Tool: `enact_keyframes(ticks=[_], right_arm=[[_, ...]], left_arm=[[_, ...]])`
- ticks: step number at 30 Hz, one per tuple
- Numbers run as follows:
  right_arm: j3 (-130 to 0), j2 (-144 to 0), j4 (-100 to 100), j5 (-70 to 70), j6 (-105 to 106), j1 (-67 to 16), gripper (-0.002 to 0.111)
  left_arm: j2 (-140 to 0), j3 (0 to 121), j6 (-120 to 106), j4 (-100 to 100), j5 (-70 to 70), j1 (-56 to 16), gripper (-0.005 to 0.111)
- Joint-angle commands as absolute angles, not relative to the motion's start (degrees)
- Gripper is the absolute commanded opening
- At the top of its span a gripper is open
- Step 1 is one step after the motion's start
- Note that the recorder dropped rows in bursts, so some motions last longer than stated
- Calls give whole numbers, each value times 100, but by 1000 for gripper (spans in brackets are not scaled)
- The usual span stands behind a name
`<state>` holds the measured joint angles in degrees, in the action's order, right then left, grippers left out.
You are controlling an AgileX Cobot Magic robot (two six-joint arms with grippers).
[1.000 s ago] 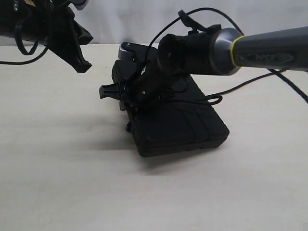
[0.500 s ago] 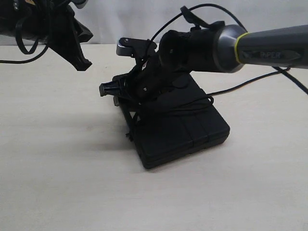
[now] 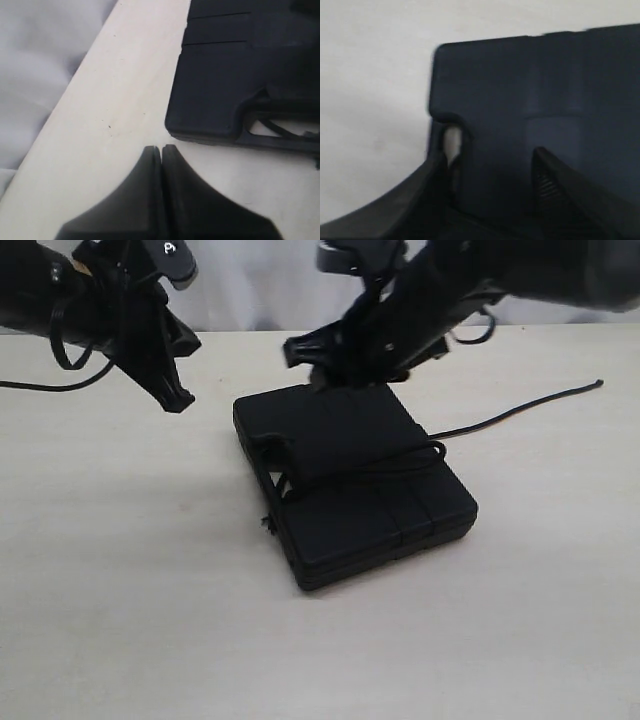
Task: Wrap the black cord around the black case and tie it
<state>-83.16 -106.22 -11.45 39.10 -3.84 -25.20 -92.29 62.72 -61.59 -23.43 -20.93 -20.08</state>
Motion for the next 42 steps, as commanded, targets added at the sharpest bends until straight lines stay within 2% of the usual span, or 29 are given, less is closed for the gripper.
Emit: enact_keyframes(ticks=[1,4,10,18,35,42], right_arm=[[-8322,-10525,-583,4994,-407,-1607,49],[-8138,-10513,-318,5096,-312,-1100,41],[-7427,-10541,-403,4495,117,-334,4],[-7043,-10895,-939,4223,616,-277,4],[-6899,-11194,-1453,4178,1028,-1752,4],[-7001,-11013,-1349,4389,1050,-1636,4]], left_arm=[[-9448,6244,-7616,-3636,-2548,-2008,0],[-9657,6244,-8862,-4414,-3115,-2008,0],[-9901,6244,-9462,-4722,-3403,-2008,0],[-10118,6244,-9472,-4591,-3383,-2008,0],[-10118,6244,-9472,-4578,-3517,-2008,0],[-10131,6244,-10430,-5210,-4110,-2034,0]])
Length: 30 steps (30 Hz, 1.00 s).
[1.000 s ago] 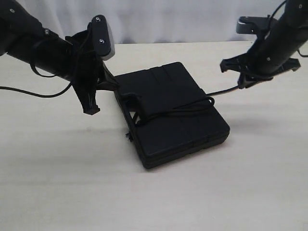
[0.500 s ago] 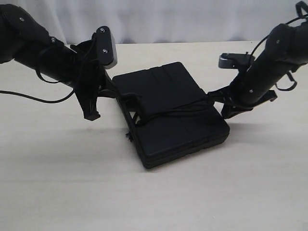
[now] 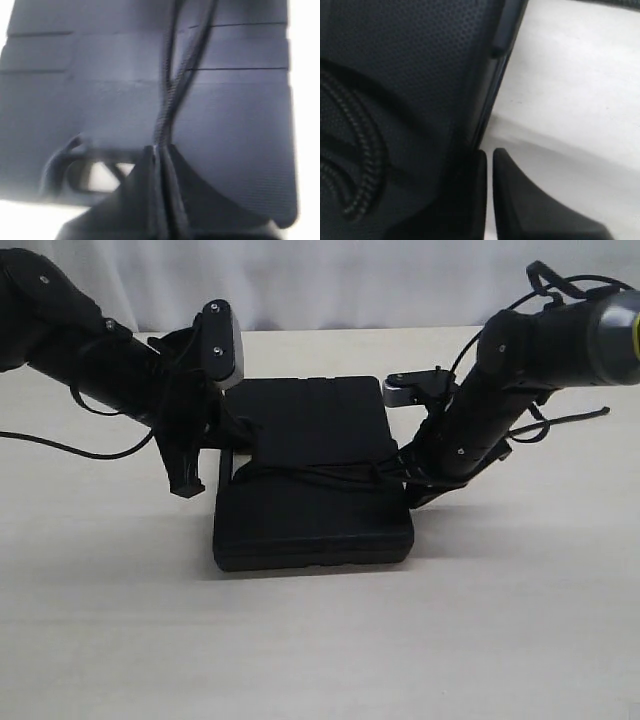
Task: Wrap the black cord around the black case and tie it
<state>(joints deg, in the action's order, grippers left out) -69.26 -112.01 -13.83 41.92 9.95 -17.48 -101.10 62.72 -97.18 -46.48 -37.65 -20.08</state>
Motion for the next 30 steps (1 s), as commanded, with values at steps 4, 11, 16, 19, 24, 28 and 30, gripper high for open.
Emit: enact_keyframes(ticks=[4,11,16,19,24,28,30], right_arm=[[-7270,-10635,-1274,4853,1030,-1445,4],[-7322,-9829,-1234,5001,1030,-1349,4],[-7321,-9663,-1345,5291,1030,-1349,4],[-7321,-9649,-1345,5515,1030,-1349,4],[-7321,-9627,-1439,5571,1045,-1349,4],[-7321,-9627,-1626,5545,1176,-1349,4],[-7321,-9627,-1731,5545,1265,-1349,4]], left_arm=[[-10131,6244,-10997,-5470,-4149,-2195,15],[-10245,6244,-11220,-5481,-3550,-2637,52],[-10599,6244,-11220,-5472,-3076,-2923,54],[-10793,6244,-11220,-5487,-2525,-3037,54],[-11047,6244,-11220,-5512,-2346,-3058,54],[-11128,6244,-11220,-5512,-1968,-3058,54],[-11128,6244,-11220,-5686,-1624,-3058,54]])
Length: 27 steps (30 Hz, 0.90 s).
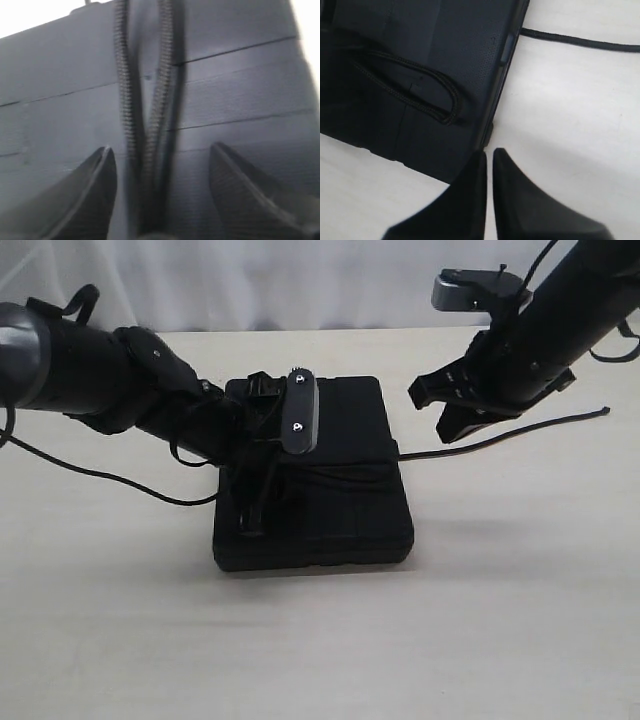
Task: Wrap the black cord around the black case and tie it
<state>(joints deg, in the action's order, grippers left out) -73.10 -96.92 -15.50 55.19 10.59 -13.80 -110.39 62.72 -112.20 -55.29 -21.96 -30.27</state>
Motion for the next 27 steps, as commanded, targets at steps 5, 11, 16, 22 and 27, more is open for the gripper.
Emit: enact_keyframes(ticks=[5,11,16,22,27], right_arm=[[-7321,-9627,-1747,5437,1287,-1349,4],[-7321,-9627,-1901,5065,1287,-1349,4],[-7321,-9627,-1901,4889,1287,-1349,4],[-7261,-9627,-1877,4929,1332,-1349,4],[-6659,-9627,-1294,4008,432,-919,4]], left_arm=[[-11140,6244,-11220,-5768,-1396,-3058,54],[-11318,6244,-11270,-5768,-1427,-3058,36],[-11318,6255,-11284,-5743,-1427,-3058,0],[-10968,6255,-11237,-5725,-1466,-3058,0],[-10703,6255,-11226,-5775,-1464,-3058,0]])
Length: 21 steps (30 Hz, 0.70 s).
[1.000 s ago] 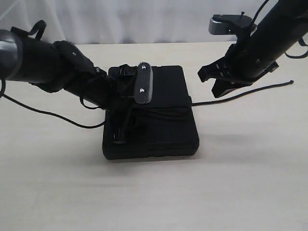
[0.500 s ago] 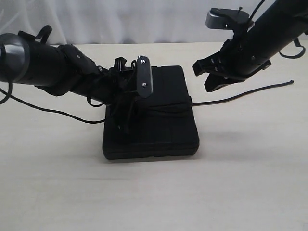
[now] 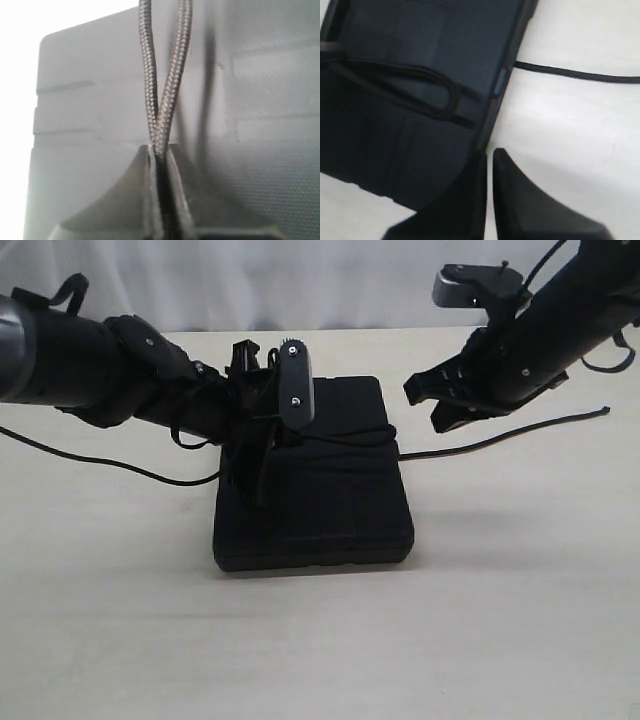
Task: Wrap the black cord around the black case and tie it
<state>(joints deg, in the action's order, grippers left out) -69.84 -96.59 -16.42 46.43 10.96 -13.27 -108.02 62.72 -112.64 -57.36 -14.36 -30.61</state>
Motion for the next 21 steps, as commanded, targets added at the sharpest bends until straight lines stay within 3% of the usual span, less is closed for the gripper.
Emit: enact_keyframes(ticks=[1,3,5,8,10,21], right_arm=[[-6494,-9627,-1294,3767,327,-674,4],[-6178,-9627,-1401,3159,120,-30,12],[-6059,-9737,-1890,2832,119,543,26],[-6099,-10032,-2521,2681,196,977,43],[-6222,-10319,-2766,2529,344,1149,49],[-7460,-12086,-4978,3210,1458,1516,49]], left_arm=[[-10703,6255,-11226,-5775,-1464,-3058,0],[-10703,6255,-11226,-5827,-1462,-3058,0],[-10703,6255,-11226,-5814,-1447,-3058,0],[-10703,6255,-11226,-5763,-1447,-3058,0],[-10703,6255,-11226,-5763,-1447,-3058,0],[-10703,6255,-11242,-5763,-1458,-3058,0]])
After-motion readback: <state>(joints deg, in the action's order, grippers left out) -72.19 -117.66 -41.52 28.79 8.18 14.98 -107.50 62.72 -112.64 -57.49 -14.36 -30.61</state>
